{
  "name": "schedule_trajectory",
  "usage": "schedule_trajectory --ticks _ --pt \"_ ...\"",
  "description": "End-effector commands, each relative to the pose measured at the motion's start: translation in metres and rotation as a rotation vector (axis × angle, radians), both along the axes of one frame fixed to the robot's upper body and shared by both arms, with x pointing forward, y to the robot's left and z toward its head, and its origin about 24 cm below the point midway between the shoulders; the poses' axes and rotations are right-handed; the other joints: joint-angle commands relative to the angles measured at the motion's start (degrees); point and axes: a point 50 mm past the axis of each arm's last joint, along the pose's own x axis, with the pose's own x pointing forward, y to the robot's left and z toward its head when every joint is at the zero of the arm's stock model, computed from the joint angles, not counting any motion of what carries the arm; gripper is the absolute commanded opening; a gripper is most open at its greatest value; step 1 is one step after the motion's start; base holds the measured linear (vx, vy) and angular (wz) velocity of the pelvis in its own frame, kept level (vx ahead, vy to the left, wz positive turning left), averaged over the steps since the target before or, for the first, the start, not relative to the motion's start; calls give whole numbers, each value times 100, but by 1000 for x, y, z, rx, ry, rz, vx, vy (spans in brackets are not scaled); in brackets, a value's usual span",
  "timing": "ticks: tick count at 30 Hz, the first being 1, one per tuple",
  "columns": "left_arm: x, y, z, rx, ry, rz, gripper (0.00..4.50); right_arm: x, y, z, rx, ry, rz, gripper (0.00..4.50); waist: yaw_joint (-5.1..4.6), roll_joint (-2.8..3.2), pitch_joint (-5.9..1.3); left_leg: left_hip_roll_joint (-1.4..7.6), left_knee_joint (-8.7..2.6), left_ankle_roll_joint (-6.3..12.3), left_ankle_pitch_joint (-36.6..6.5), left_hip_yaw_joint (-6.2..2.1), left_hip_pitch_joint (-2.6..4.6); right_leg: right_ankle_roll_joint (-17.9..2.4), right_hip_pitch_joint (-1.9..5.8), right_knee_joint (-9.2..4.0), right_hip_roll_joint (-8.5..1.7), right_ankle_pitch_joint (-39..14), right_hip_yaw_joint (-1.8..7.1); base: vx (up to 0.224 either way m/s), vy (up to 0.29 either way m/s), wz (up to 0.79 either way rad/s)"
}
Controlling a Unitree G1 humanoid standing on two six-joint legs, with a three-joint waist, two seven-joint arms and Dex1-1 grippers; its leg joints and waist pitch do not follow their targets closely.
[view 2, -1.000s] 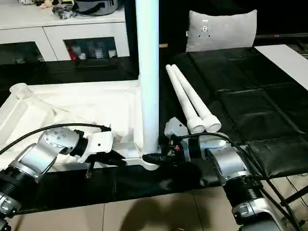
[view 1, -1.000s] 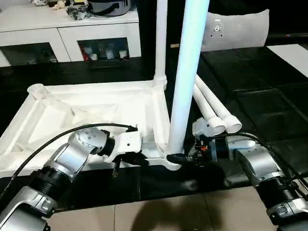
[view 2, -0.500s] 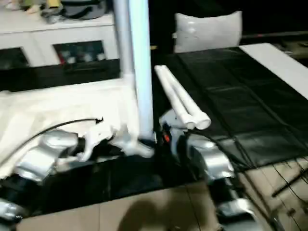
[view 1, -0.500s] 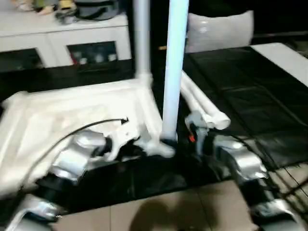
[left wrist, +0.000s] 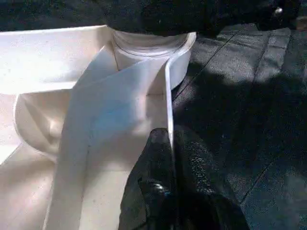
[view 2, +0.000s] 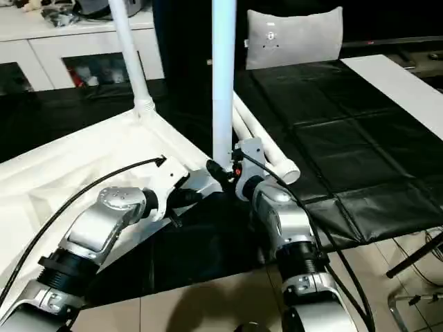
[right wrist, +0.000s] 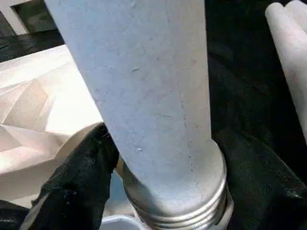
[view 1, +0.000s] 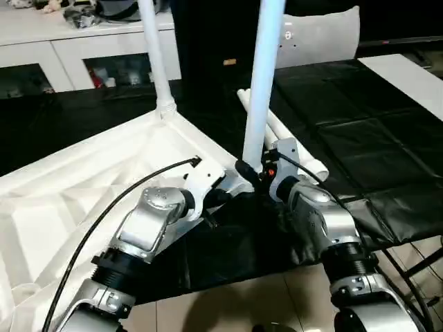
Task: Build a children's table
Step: Rotate leg to tighten, then rotate table base
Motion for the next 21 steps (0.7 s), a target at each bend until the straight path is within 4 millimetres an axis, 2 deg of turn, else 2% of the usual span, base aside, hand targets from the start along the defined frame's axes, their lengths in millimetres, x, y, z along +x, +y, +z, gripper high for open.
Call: schedule_trajectory --ticks 1,6,7,8,10,12,13,15,17,19,20,21 --pt "4 0 11 19 -72 -38 0 -6 3 -1 33 11 38 382 49 -4 -352 134 -364 759 -33 51 -105 -944 474 -343 -337 -1188 334 0 0 0" --pt "14 13 9 106 -142 -52 0 -18 -14 1 -3 -22 16 426 121 0 -344 132 -386 619 -172 51 -78 -763 461 -370 -319 -1341 347 0 0 0" --pt "17 15 10 127 -172 -62 0 -19 -17 2 -8 -26 8 435 134 27 -335 129 -398 602 -214 48 -77 -749 464 -379 -318 -1391 343 0 0 0" --pt "17 15 10 127 -172 -62 0 -19 -17 2 -8 -26 8 435 134 12 -329 115 -399 592 -253 49 -86 -694 466 -407 -309 -1470 339 0 0 0" --pt "24 18 11 153 -220 -70 0 -23 -21 5 -37 -54 3 444 144 45 -330 116 -408 476 -368 46 -82 -646 467 -421 -314 -1489 339 0 0 0" --pt "28 19 14 136 -228 -66 0 -27 -24 8 -61 -82 0 444 153 32 -335 99 -399 464 -328 49 -94 -619 482 -410 -312 -1440 343 0 0 0" --pt "29 19 14 120 -220 -64 0 -29 -25 9 -65 -90 -1 444 160 40 -355 117 -397 460 -257 37 -92 -665 484 -372 -332 -1314 351 0 0 0" --pt "29 18 16 95 -221 -81 43 -32 -26 9 -58 -90 -2 450 164 45 -352 128 -395 491 -192 39 -96 -746 481 -360 -338 -1166 357 0 0 0" --pt "29 17 19 86 -246 -85 54 -35 -26 10 -57 -96 -1 450 168 36 -359 130 -387 533 -140 38 -99 -805 485 -343 -339 -1050 360 0 0 0" --pt "30 18 21 70 -285 -45 65 -39 -24 10 -51 -80 2 450 167 36 -347 133 -392 556 -165 39 -103 -839 486 -352 -341 -1088 356 0 0 0" --pt "30 18 21 70 -285 -45 89 -39 -24 10 -51 -80 2 450 167 34 -346 132 -390 553 -174 41 -105 -827 490 -352 -337 -1107 355 0 0 0" --pt "30 19 22 46 -288 -25 89 -40 -23 10 -48 -80 13 450 171 54 -337 127 -393 540 -240 45 -103 -798 487 -374 -340 -1198 349 0 0 0"
